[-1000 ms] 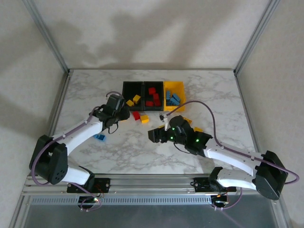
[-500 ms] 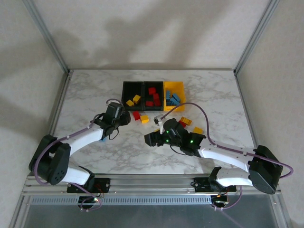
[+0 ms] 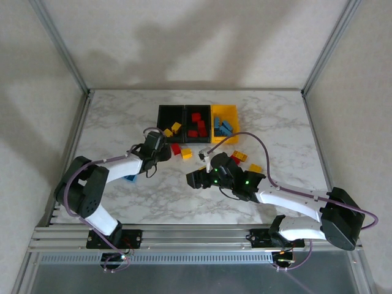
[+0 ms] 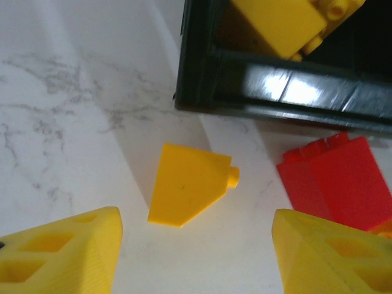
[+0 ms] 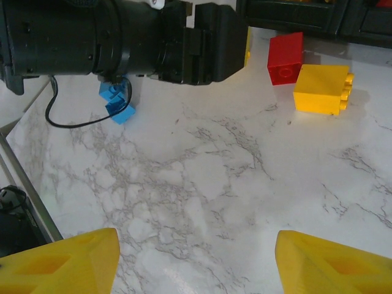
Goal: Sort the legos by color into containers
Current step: Pick up the lego from the center of the table.
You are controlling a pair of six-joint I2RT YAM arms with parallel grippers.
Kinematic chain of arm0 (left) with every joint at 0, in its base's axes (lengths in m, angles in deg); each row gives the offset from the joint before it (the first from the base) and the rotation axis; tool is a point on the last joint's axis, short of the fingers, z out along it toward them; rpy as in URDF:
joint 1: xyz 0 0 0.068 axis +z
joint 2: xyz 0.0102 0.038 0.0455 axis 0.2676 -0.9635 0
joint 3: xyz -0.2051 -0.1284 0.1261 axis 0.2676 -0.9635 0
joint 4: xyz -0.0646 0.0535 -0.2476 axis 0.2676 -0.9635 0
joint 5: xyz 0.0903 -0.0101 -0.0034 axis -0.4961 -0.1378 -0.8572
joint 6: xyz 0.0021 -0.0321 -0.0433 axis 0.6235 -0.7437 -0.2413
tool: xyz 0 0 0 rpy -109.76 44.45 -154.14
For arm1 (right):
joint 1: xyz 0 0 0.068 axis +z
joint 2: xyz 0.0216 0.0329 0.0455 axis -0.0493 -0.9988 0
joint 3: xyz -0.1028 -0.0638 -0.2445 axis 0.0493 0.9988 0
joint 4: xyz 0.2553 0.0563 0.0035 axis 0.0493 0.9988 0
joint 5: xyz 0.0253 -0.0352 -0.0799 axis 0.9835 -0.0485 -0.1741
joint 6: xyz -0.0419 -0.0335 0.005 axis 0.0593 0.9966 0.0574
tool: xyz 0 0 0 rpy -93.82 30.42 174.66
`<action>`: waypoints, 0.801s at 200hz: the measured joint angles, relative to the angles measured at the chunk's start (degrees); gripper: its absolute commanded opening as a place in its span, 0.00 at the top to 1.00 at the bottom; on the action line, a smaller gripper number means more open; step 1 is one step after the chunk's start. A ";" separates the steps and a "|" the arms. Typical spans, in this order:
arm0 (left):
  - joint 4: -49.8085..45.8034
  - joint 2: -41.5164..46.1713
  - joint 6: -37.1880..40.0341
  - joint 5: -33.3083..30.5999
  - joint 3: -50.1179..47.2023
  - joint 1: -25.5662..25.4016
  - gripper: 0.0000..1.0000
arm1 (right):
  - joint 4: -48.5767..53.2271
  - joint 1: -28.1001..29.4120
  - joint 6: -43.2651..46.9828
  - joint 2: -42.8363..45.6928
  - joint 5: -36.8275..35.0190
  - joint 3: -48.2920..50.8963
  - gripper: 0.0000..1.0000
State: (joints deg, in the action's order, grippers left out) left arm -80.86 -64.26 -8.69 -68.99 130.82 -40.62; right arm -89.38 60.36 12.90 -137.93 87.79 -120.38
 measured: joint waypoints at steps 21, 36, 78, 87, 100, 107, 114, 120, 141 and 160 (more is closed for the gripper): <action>0.33 -1.86 0.44 -0.37 1.92 0.04 0.38 | 0.04 0.00 0.00 0.00 -0.02 -0.20 0.32; 0.55 -3.48 0.59 -0.39 2.97 0.20 0.40 | 0.04 0.00 0.00 0.00 -0.02 -0.33 0.32; 0.59 -4.96 0.61 -0.61 3.10 0.63 0.48 | 0.44 0.00 0.00 0.35 -0.68 -0.44 0.32; 0.57 -5.05 0.68 -0.61 3.15 0.72 0.50 | 0.44 0.00 0.02 0.37 -0.96 -0.44 0.32; 0.59 -5.35 0.76 -0.63 3.43 0.85 0.56 | 0.44 0.00 0.00 0.37 -1.14 -0.44 0.32; 0.55 -5.64 0.92 -0.72 3.74 0.92 0.59 | 0.44 0.00 0.00 0.37 -1.14 -0.44 0.32; 0.55 -5.99 1.05 -0.81 4.07 0.94 0.61 | 0.44 0.00 0.00 0.37 -1.14 -0.44 0.32; 0.57 -6.27 1.07 -0.90 4.31 0.94 0.62 | 0.44 0.00 0.00 0.37 -1.14 -0.46 0.32; 0.59 -6.58 1.33 -1.05 4.79 0.94 0.68 | 0.44 0.00 0.00 0.37 -1.20 -0.57 0.32; 0.63 -6.56 1.44 -1.05 4.81 0.94 0.69 | 0.46 0.00 0.00 0.37 -1.42 -0.63 0.32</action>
State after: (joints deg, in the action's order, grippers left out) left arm -80.23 -70.82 -7.25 -70.04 135.63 -39.68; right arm -88.92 60.36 12.90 -137.55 86.36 -121.02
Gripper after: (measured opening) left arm 0.335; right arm 0.682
